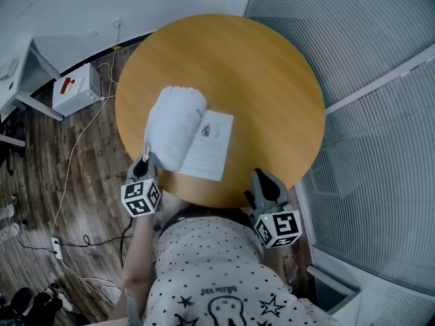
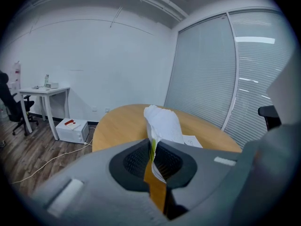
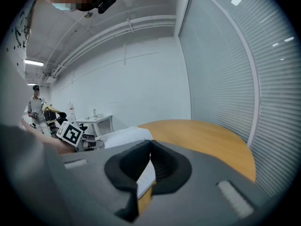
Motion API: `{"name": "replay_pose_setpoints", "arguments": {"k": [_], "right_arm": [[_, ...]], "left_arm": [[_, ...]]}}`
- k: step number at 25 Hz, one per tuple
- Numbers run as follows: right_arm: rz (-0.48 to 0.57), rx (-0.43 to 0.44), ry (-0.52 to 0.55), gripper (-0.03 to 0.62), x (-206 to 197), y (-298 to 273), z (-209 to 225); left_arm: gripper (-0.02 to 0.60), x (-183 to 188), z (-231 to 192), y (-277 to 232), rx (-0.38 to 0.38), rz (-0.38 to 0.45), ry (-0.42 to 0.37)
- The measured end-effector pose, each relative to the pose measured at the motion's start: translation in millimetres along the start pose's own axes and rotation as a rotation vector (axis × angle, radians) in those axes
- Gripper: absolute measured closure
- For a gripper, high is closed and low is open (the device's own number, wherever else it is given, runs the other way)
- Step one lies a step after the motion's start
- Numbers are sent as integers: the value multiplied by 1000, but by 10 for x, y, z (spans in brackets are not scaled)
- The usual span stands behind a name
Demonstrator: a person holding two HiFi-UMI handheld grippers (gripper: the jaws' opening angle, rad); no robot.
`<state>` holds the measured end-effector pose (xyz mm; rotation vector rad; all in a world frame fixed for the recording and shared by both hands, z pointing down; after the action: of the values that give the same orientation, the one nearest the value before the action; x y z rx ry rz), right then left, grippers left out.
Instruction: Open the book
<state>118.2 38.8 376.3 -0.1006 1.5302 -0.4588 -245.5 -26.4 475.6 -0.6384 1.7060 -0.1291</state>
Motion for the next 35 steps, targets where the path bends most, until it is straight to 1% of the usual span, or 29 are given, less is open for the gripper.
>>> {"name": "replay_pose_setpoints", "arguments": {"k": [7, 9, 12, 20, 24, 29, 33, 35], "right_arm": [[2, -23, -1, 589, -19, -4, 15], [2, -31, -4, 589, -29, -14, 49], [1, -43, -8, 589, -33, -4, 97], [7, -85, -28, 589, -82, 36, 136], [1, -101, -44, 589, -110, 29, 212], [-2, -123, -57, 589, -140, 27, 250], [-3, -132, -62, 589, -102, 35, 223], [-3, -134, -64, 589, -89, 45, 206]], "left_arm": [[557, -169, -228, -10, 60, -10, 92], [557, -207, -273, -45, 73, -18, 104], [557, -251, -312, -84, 90, -36, 102], [552, -414, -452, -172, 118, -121, 65], [548, -469, -494, -298, 131, -190, 37], [540, -553, -527, -404, 126, -274, -7], [526, -635, -562, -467, 114, -373, -71], [522, -650, -565, -468, 116, -384, -87]]}}
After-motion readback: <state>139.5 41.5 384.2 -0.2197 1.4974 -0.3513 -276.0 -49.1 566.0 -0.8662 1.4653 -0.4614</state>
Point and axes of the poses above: the fingertips, and each gripper's own axes: y backward along the fingers, z to its right, x out of its top, the point moved 10 cm from there along y, backward along the fingers, and after that the axes turned 9 degrees about -x, right-handed, at the moved point
